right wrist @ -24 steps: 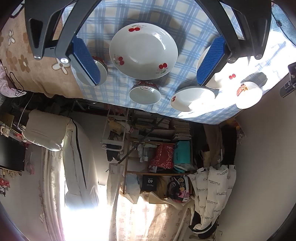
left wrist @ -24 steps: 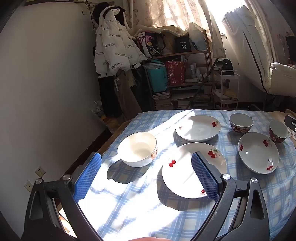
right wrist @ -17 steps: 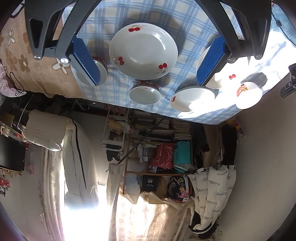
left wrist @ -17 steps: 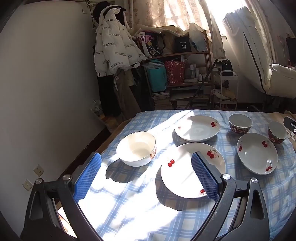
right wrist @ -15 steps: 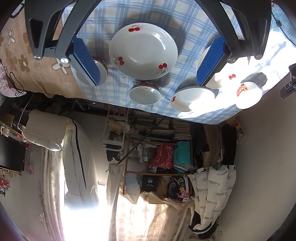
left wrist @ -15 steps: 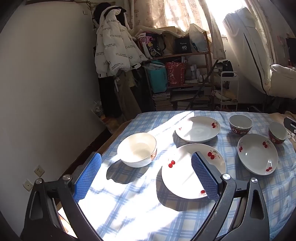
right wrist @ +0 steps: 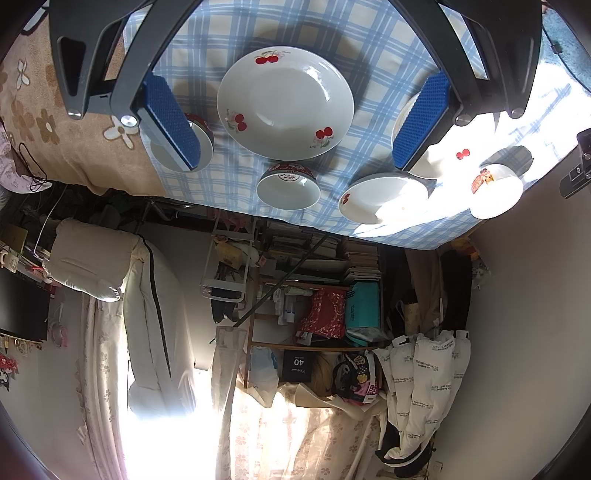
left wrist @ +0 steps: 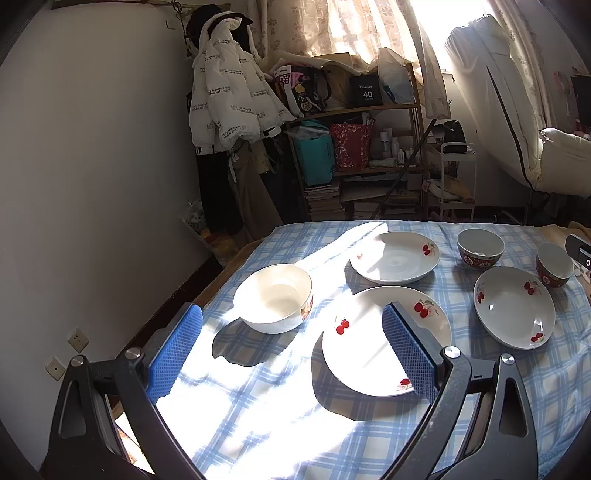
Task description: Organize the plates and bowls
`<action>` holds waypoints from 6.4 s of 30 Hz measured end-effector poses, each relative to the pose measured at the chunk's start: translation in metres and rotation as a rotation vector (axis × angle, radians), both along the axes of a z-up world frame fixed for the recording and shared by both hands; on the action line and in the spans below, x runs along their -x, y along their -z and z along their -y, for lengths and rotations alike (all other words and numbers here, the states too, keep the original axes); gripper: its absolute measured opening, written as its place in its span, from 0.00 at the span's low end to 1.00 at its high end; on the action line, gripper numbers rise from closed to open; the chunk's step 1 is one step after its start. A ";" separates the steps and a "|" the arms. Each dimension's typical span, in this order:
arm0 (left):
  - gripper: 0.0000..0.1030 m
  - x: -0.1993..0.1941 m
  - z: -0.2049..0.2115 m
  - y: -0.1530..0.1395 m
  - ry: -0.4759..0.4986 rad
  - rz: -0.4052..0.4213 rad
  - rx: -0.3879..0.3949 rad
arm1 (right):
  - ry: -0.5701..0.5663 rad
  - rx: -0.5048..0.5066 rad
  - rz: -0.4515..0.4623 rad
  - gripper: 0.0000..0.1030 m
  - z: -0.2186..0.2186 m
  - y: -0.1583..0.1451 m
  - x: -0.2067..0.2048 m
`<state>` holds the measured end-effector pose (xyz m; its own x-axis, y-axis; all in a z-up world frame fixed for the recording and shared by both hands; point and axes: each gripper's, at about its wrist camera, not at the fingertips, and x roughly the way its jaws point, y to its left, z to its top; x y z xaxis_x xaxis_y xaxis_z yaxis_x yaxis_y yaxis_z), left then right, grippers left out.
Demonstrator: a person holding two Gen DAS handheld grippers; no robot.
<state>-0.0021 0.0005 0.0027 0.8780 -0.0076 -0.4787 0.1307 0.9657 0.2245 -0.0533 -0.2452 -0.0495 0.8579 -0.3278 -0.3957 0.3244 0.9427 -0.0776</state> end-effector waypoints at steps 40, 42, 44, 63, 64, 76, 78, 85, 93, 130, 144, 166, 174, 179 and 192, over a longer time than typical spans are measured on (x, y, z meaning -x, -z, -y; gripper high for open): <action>0.94 0.001 0.000 0.001 -0.001 0.004 0.001 | 0.002 0.001 0.000 1.00 0.000 0.000 0.000; 0.94 0.001 -0.001 0.001 0.000 0.004 0.001 | 0.001 0.000 -0.001 1.00 0.000 0.000 0.000; 0.94 0.001 0.000 0.001 -0.001 0.005 0.001 | 0.002 0.000 -0.001 1.00 0.000 -0.001 0.000; 0.94 0.001 -0.001 0.003 -0.001 0.006 -0.005 | 0.001 -0.001 -0.003 1.00 0.000 0.000 0.000; 0.94 0.001 -0.001 0.003 0.000 0.005 -0.005 | 0.000 -0.001 -0.003 1.00 0.000 0.000 0.000; 0.94 0.000 -0.001 0.007 0.005 -0.011 -0.008 | 0.002 -0.002 -0.008 1.00 -0.002 0.005 0.000; 0.94 -0.001 -0.001 0.008 0.007 -0.020 -0.015 | 0.003 -0.007 -0.013 1.00 -0.003 0.008 0.000; 0.94 -0.013 0.004 0.012 0.020 -0.073 -0.021 | -0.014 -0.055 -0.047 1.00 0.004 0.011 -0.011; 0.94 -0.046 0.004 0.023 0.004 -0.194 0.035 | -0.056 -0.080 -0.084 1.00 0.000 0.012 -0.030; 0.93 -0.160 0.009 0.140 -0.094 -0.670 0.068 | -0.234 -0.224 -0.381 0.71 -0.032 0.098 -0.197; 0.32 -0.189 0.006 0.176 -0.092 -0.810 0.208 | -0.299 -0.370 -0.550 0.11 -0.026 0.144 -0.222; 0.21 -0.181 0.017 0.173 -0.002 -0.868 0.277 | -0.247 -0.370 -0.580 0.10 -0.024 0.137 -0.178; 0.22 -0.162 0.038 0.174 0.062 -0.883 0.220 | -0.196 -0.389 -0.604 0.10 -0.012 0.138 -0.147; 0.22 -0.155 0.048 0.173 0.083 -0.881 0.189 | -0.173 -0.398 -0.625 0.11 -0.009 0.141 -0.133; 0.23 -0.142 0.069 0.177 0.140 -0.875 0.113 | -0.092 -0.419 -0.698 0.13 -0.006 0.157 -0.108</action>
<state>0.1401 -0.0686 -0.1744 0.1861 -0.1750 -0.9668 0.3290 0.9383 -0.1065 0.0542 -0.2394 -0.2062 0.3852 0.0258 -0.9225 0.2519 0.9587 0.1320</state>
